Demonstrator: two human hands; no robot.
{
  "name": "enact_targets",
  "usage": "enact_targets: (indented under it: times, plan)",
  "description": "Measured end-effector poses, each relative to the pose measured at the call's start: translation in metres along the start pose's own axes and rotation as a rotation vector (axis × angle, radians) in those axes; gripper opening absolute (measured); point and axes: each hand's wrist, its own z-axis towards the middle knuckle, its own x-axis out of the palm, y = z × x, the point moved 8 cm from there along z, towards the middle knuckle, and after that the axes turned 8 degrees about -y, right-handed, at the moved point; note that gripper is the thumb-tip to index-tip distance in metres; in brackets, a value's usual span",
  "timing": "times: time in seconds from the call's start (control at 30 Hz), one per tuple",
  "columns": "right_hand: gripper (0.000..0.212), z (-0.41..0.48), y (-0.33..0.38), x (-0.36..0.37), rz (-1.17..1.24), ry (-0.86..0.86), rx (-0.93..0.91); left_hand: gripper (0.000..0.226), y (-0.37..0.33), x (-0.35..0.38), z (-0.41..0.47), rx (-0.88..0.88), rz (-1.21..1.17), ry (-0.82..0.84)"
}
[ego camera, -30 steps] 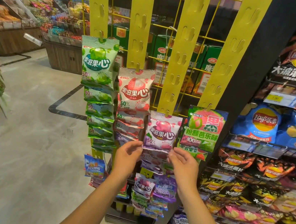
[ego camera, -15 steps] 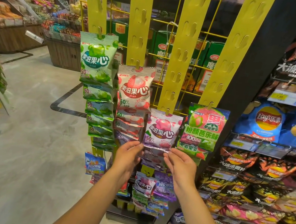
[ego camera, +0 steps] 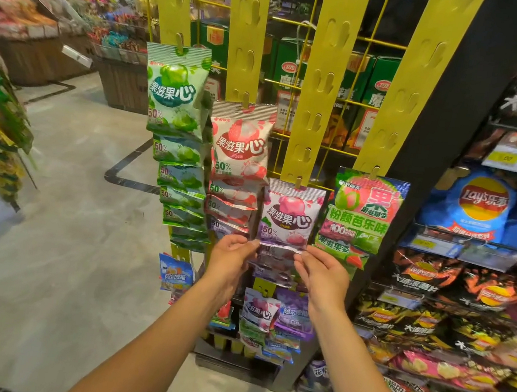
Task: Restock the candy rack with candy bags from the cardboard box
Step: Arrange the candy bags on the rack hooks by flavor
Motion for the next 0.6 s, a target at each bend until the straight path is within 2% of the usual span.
enact_targets:
  times: [0.17, 0.3, 0.47, 0.6]
  plan:
    - [0.017, -0.004, 0.002, -0.002, -0.052, 0.015, -0.006, 0.014, -0.003, -0.001, -0.008, 0.026, 0.051, 0.062]
    - [0.022, -0.017, 0.010, -0.003, -0.124, 0.055, -0.056, 0.012, -0.012, -0.010, -0.017, 0.133, 0.210, 0.157]
    - [0.035, -0.043, 0.019, -0.006, -0.383, 0.082, -0.220, 0.014, -0.033, -0.026, -0.041, 0.467, 0.580, 0.244]
    - [0.041, -0.078, 0.018, -0.014, -0.589, 0.106, -0.382, 0.039, -0.036, -0.042, -0.071, 0.706, 0.869, 0.297]
